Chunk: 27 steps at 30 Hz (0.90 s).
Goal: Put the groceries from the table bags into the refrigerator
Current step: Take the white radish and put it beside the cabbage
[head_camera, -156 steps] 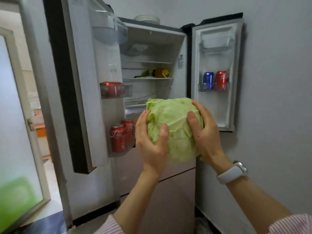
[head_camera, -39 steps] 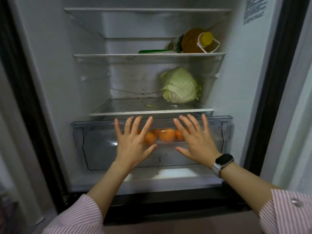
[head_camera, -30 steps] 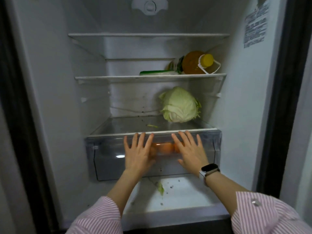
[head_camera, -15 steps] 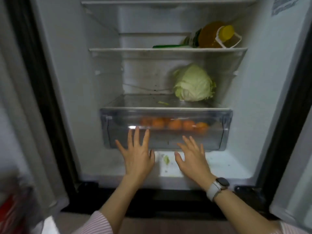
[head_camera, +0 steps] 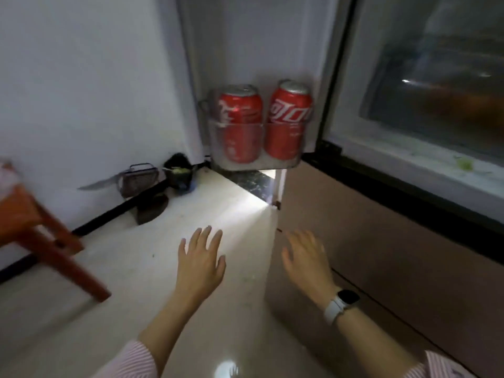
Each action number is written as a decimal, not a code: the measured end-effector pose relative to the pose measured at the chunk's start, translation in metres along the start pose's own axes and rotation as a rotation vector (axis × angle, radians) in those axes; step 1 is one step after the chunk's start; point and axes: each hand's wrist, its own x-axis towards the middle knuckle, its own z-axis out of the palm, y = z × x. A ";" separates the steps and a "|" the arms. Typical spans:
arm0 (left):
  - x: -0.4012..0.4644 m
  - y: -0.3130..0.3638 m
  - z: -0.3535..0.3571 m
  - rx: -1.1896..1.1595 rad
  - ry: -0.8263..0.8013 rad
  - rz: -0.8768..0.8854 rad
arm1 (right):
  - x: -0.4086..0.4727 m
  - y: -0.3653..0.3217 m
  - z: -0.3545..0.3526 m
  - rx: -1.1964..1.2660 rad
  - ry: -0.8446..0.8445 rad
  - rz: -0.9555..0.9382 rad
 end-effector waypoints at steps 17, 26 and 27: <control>-0.320 -0.431 -0.163 0.133 0.147 -0.879 | -0.045 -0.563 0.177 0.302 -0.305 -0.876; -0.374 -0.592 -0.171 0.164 0.171 -1.111 | -0.022 -0.751 0.257 0.293 -0.430 -1.105; -0.371 -0.613 -0.169 0.162 0.168 -1.129 | -0.014 -0.773 0.269 0.299 -0.442 -1.111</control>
